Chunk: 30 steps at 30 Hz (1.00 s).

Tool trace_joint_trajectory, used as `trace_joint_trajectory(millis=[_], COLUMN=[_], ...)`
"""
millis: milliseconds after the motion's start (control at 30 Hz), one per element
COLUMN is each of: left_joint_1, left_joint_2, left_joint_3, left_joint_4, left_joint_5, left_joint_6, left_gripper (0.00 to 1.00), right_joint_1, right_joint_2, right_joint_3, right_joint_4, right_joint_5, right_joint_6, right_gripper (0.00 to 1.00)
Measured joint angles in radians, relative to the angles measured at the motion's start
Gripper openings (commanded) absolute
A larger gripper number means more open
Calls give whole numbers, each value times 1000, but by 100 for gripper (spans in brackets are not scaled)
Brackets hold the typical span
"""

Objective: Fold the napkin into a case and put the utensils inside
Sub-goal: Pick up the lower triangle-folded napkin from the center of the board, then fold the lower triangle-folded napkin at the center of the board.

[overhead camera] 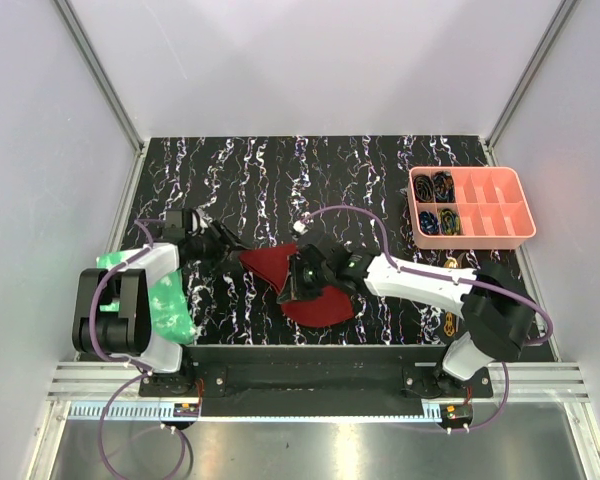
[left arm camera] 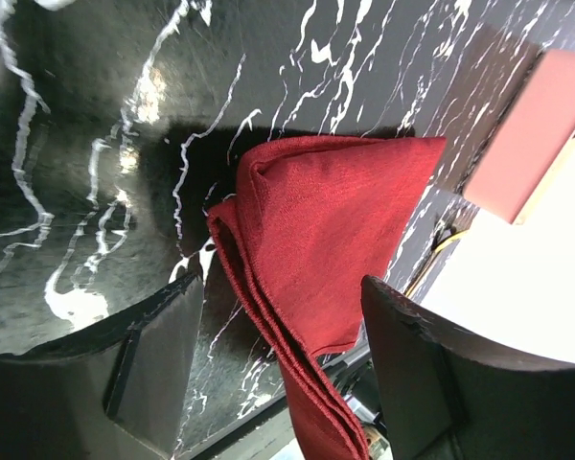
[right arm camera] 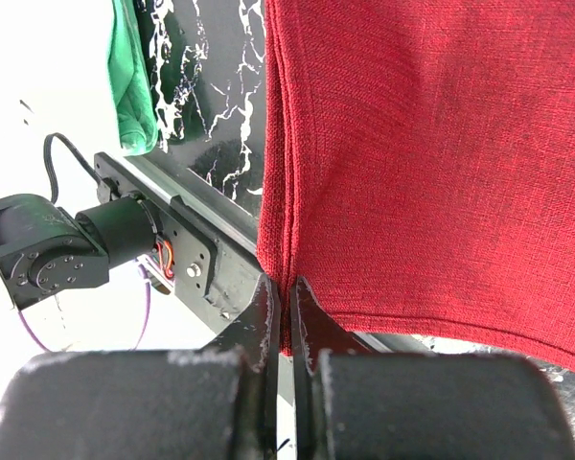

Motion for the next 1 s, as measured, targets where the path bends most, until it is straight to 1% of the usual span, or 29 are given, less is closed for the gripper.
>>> trace_joint_trajectory(millis=[167,267,400,467,500,567,800,1000], left_joint_1=[-47,-58,-72,-85,-93,-112,-223,-339], left_joint_2=[8,26,54,55,55,55,41,40], left_joint_3=[0,4,20,32,41,66,171,286], left_joint_4=[4,2,-2,-8,-14,-30,-117,-243], left_joint_5=[-31,-49,-70,-88,-98,-122,-258,-399], left_joint_6=[-33,-42,-53,-57,-57,-55,-30,2], left_gripper=[65,59,39,32,23,17,8,7], right_joint_1=[-11,-16,-23,-26,-27,-29,-34,-40], right_joint_2=[-5,-17,-49,-58,-60,-68,-106,-126], right_joint_3=[-32,-53,-83,-95,-100,-117,-189,-301], right_joint_4=[25,40,54,66,69,78,105,216], right_joint_5=[-18,-26,-27,-29,-31,-37,-69,-112], right_joint_6=[5,5,7,8,8,8,5,10], right_gripper=[0,0,0,0,0,0,0,0])
